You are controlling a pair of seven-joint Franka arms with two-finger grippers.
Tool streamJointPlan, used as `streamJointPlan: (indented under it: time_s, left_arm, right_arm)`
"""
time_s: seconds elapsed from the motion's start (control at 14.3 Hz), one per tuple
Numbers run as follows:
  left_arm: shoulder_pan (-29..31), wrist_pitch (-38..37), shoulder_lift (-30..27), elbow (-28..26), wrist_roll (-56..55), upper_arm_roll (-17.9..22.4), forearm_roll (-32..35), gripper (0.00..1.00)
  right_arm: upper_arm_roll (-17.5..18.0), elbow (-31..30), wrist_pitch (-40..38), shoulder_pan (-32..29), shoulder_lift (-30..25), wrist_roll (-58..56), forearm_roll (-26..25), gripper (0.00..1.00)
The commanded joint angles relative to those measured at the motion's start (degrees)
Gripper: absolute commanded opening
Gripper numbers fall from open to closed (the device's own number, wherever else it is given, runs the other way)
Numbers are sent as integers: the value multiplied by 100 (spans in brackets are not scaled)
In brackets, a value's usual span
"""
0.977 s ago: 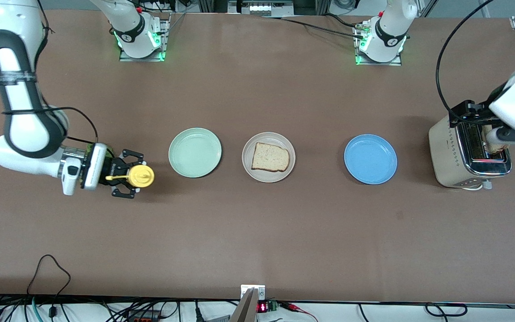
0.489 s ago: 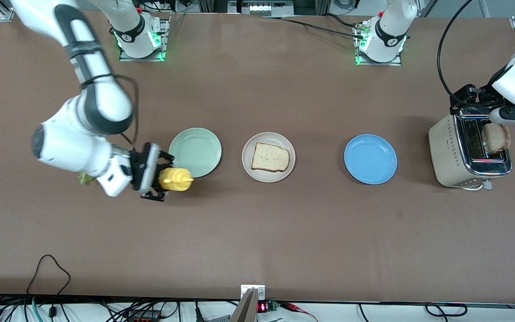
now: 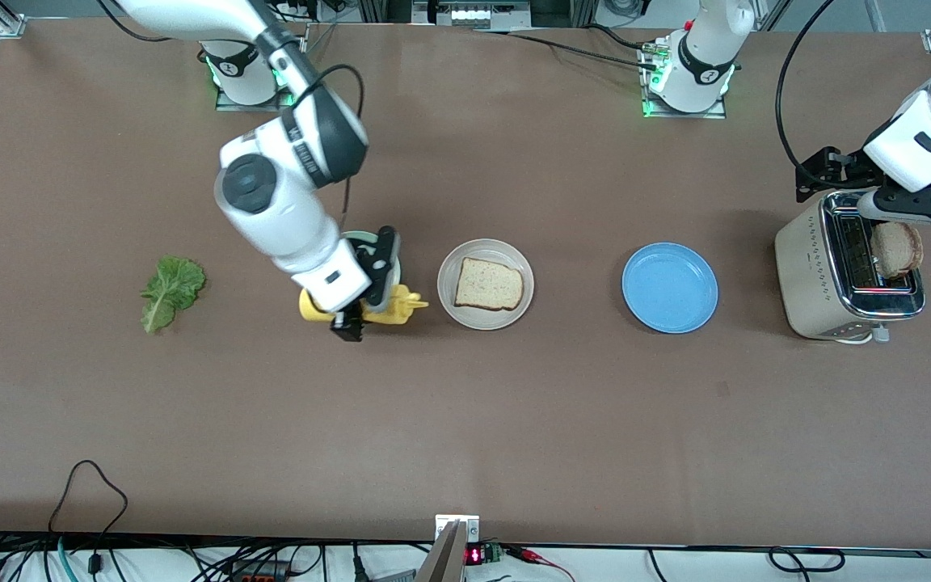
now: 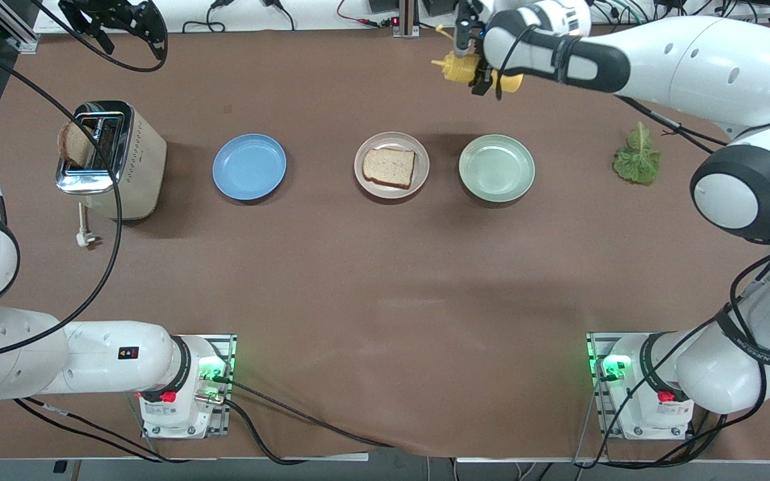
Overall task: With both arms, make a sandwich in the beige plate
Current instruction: 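Lift the yellow bottle with the right gripper and carry it over the bread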
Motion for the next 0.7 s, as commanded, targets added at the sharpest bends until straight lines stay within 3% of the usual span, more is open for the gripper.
streamJointPlan:
  time_s: [0.0, 0.35, 0.63]
  left_arm:
    - [-11, -124, 78, 162, 119, 3, -64, 100]
    - [-2, -124, 78, 162, 119, 3, -55, 100]
    - [16, -124, 105, 162, 119, 3, -55, 100]
  right_arm:
    - [-85, 322, -40, 506, 247, 750, -958, 28]
    - [-85, 358, -136, 1166, 563, 1840, -2603, 28]
    - [-93, 375, -338, 1482, 827, 2316, -3430, 28]
